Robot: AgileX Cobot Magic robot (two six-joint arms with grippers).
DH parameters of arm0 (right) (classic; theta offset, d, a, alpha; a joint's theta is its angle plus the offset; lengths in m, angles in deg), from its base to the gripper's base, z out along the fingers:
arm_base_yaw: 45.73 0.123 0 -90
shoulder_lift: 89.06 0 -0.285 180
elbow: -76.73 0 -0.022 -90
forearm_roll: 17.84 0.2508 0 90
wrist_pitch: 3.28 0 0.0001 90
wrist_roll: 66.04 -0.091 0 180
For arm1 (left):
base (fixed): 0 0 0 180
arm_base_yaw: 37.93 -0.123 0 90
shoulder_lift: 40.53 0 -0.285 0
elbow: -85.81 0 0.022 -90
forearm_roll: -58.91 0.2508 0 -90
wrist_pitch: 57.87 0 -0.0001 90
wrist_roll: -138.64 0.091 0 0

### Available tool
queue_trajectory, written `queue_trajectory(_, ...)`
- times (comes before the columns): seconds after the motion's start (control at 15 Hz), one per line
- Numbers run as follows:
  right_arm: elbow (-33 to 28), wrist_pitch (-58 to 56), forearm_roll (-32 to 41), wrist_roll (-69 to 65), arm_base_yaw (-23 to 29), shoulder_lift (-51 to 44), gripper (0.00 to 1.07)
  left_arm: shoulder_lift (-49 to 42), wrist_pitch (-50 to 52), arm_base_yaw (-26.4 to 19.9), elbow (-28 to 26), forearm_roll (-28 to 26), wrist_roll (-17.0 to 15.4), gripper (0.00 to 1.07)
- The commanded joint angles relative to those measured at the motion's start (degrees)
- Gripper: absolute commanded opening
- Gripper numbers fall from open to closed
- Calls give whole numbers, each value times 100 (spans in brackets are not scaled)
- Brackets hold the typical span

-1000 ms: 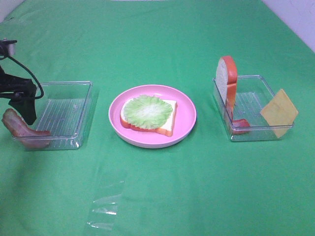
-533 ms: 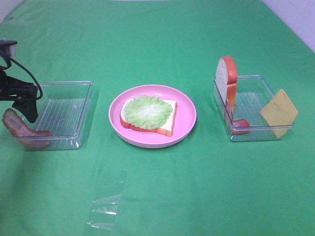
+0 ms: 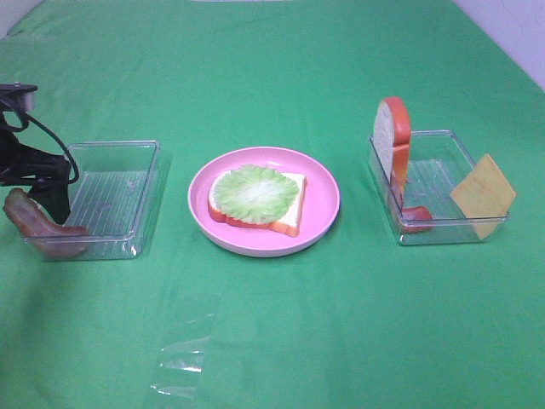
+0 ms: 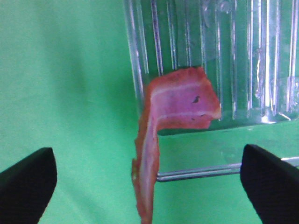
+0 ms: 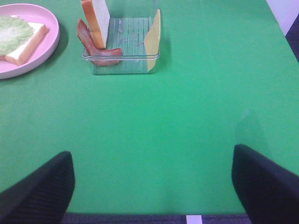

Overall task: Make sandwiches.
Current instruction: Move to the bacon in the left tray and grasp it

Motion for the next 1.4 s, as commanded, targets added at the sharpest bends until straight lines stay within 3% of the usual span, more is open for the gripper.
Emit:
queue_trajectory(0.07, -11, 29, 23, 0, -11, -178, 88, 57, 80, 0, 46, -23, -29, 100)
queue_trajectory(0.47, -11, 29, 23, 0, -11, -178, 88, 69, 172, 0, 46, -23, -29, 94)
queue_trajectory(0.87, -11, 29, 23, 0, -11, -178, 88, 69, 143, 0, 46, -34, -46, 54)
queue_trajectory(1.13, -11, 29, 23, 0, -11, -178, 88, 69, 132, 0, 46, -40, -17, 17)
queue_trajectory(1.2, -11, 29, 23, 0, -11, -178, 88, 69, 126, 0, 46, -40, -6, 0)
queue_trajectory(1.4, -11, 29, 23, 0, -11, -178, 88, 69, 143, 0, 46, -40, -29, 0)
